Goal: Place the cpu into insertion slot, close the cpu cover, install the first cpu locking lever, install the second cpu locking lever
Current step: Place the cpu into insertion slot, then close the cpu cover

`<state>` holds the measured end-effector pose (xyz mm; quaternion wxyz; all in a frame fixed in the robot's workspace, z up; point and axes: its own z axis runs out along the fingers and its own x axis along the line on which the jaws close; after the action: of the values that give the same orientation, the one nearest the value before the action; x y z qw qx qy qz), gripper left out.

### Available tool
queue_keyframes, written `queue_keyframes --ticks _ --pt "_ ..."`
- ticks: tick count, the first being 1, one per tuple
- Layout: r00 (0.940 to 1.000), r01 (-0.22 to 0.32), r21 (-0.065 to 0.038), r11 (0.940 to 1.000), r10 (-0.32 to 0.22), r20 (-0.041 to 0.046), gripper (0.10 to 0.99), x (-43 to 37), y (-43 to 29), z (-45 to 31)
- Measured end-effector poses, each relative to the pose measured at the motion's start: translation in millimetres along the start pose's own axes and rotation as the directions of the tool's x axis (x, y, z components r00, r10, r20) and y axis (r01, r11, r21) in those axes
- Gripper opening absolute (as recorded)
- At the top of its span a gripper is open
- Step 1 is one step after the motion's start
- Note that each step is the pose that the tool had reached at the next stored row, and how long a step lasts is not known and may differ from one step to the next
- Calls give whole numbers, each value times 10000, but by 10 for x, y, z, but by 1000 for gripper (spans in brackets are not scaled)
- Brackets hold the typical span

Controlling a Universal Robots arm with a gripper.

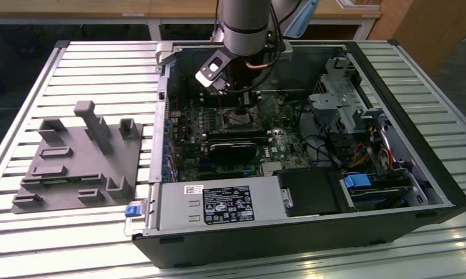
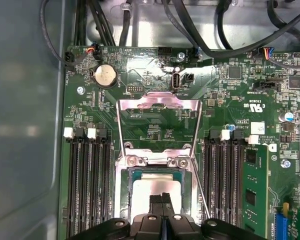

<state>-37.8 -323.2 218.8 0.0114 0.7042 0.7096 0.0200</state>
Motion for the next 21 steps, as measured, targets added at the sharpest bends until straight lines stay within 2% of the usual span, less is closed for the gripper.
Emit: queue_keyframes --ticks 21 --pt "10000 -1 23 10000 1 0 106 1 4 -93"
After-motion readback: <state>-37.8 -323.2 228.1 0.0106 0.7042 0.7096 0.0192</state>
